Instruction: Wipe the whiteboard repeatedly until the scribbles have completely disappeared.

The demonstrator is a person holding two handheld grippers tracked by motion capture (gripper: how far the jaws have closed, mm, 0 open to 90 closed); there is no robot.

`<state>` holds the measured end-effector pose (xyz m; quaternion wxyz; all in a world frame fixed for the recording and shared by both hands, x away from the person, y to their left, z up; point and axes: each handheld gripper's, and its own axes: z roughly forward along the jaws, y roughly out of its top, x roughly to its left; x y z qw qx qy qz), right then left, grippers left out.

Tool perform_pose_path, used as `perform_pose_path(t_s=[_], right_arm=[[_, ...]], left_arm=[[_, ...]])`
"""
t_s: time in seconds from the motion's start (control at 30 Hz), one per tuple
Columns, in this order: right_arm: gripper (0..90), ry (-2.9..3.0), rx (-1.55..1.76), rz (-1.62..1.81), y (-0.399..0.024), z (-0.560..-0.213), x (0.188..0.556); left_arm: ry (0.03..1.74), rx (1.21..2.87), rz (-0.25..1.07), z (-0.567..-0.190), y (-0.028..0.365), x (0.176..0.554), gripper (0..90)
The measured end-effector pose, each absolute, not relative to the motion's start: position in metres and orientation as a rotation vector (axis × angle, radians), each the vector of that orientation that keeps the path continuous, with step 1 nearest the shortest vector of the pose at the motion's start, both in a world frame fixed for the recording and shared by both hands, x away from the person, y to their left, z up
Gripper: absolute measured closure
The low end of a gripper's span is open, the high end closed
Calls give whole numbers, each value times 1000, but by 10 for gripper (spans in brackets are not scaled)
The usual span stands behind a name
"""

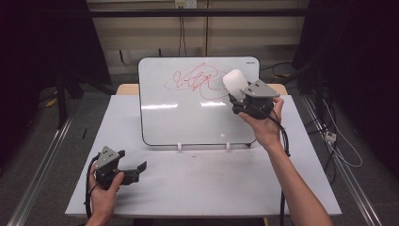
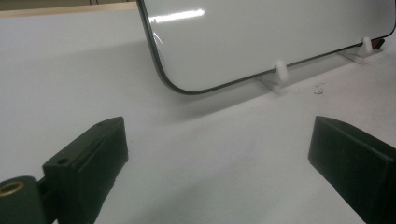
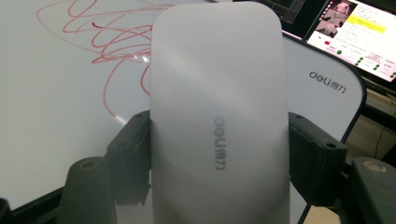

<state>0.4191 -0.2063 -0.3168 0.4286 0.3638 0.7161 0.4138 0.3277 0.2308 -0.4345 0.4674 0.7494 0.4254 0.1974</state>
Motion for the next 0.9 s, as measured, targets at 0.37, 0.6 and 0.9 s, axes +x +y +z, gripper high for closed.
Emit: perform_pose_path(t_s=[0.37, 0.6, 0.9], right_arm=[[313, 1756, 938, 1007, -213, -307, 434], [313, 1744, 952, 976, -212, -304, 447], [313, 1744, 947, 939, -206, -299, 460]], left_arm=[[1045, 1849, 485, -435, 229, 327, 48], [1046, 1845, 484, -434, 230, 327, 48], [1044, 1850, 473, -436, 229, 328, 48]])
